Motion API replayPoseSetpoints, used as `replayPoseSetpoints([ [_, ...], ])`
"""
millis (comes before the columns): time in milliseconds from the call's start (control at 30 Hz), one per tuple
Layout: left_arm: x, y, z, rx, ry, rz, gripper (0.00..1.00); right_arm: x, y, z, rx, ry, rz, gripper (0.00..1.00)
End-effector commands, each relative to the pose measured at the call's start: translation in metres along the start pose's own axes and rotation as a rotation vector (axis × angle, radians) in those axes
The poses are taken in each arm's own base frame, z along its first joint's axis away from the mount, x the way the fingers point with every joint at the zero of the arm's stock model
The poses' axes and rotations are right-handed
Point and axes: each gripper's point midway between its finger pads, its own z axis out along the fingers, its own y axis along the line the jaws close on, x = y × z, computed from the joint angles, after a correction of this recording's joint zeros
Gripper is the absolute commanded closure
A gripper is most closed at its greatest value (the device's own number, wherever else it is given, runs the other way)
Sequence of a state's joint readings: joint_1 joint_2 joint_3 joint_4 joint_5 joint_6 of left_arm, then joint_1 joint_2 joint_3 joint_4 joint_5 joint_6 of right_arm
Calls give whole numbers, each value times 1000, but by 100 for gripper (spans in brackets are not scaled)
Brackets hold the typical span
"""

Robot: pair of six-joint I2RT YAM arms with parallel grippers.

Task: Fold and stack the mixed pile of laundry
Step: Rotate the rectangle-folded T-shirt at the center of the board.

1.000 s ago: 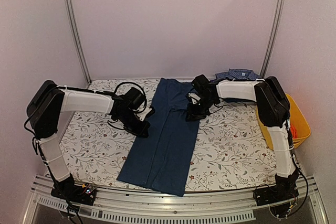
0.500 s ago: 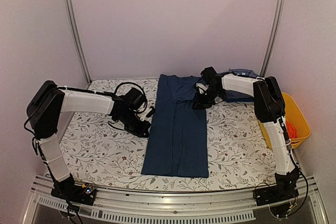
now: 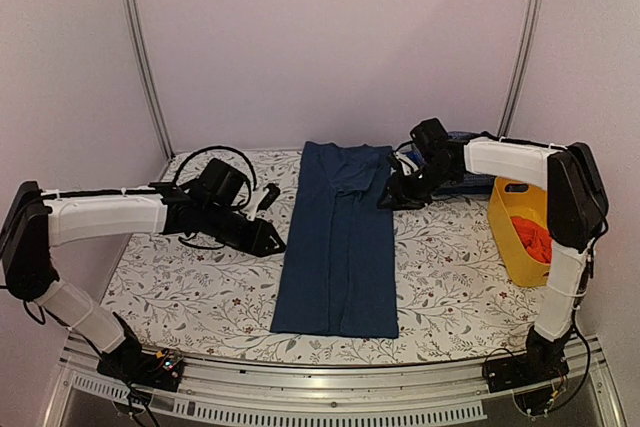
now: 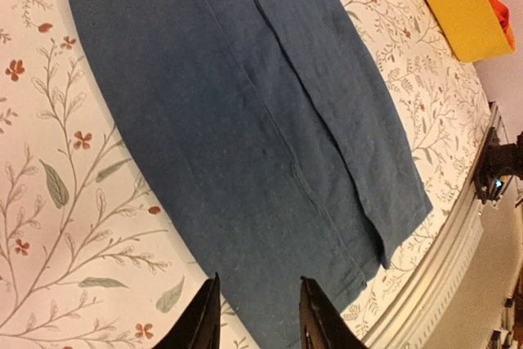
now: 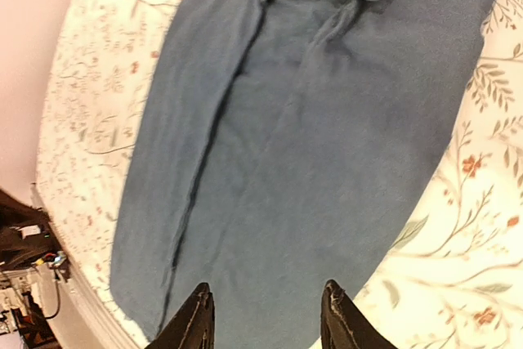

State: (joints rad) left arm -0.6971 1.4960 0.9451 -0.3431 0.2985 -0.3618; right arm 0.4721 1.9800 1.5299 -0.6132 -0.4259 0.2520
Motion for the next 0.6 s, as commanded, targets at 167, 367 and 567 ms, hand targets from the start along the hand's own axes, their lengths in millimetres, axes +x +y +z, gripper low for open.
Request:
replayPoseSetpoints([
  [167, 74, -31, -5, 174, 89, -291, 68, 144, 67, -21, -204, 160, 118, 56],
  [367, 119, -25, 0, 171, 185, -359, 71, 206, 71, -28, -224, 195, 227, 56],
  [567, 143, -26, 6, 165, 249, -373, 75, 252, 68, -12, -141, 272, 242, 57],
])
